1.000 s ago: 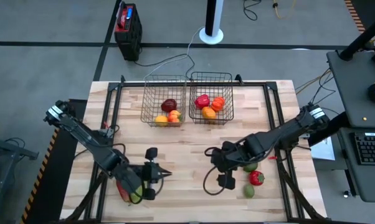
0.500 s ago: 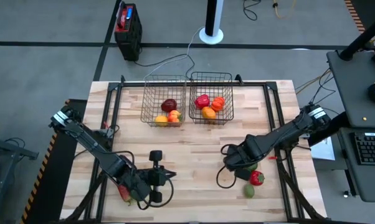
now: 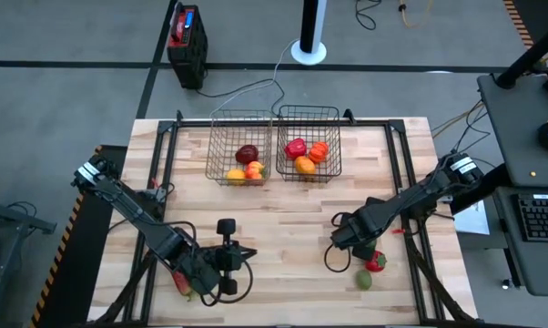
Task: Sort produce into baskets
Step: Put the top green lime into the silver wire basket
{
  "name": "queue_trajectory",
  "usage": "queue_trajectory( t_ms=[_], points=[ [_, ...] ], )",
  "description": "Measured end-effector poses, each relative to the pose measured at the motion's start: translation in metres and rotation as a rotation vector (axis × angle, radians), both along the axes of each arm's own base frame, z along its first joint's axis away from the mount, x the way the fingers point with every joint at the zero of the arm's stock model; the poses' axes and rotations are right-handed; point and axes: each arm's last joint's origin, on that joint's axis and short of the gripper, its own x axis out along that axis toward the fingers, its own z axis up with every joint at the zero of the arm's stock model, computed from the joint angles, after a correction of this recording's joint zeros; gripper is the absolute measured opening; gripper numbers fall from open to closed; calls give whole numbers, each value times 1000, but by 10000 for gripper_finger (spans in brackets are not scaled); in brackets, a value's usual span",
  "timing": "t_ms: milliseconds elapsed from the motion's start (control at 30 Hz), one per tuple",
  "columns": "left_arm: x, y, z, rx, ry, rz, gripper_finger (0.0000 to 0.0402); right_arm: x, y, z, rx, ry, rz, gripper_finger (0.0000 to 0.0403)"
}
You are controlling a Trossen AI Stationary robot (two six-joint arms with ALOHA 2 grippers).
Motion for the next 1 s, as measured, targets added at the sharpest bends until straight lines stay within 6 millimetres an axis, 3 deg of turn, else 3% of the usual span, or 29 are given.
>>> queue_trajectory(
  t_ms=[333,500,767,1000],
  points=[
    [0,0,0,1,1,1,0,0,-3,-7,-25,-42,4,400],
    [0,0,0,5,2,-1,0,9,-6,1,-79,-110,2,400],
    [0,0,-1,8,3,-3,0,20,-2,19,45,-154,142,400],
    [0,0,-1,9,4,-3,0,8,-9,1,30,-70,240,400]
  ],
)
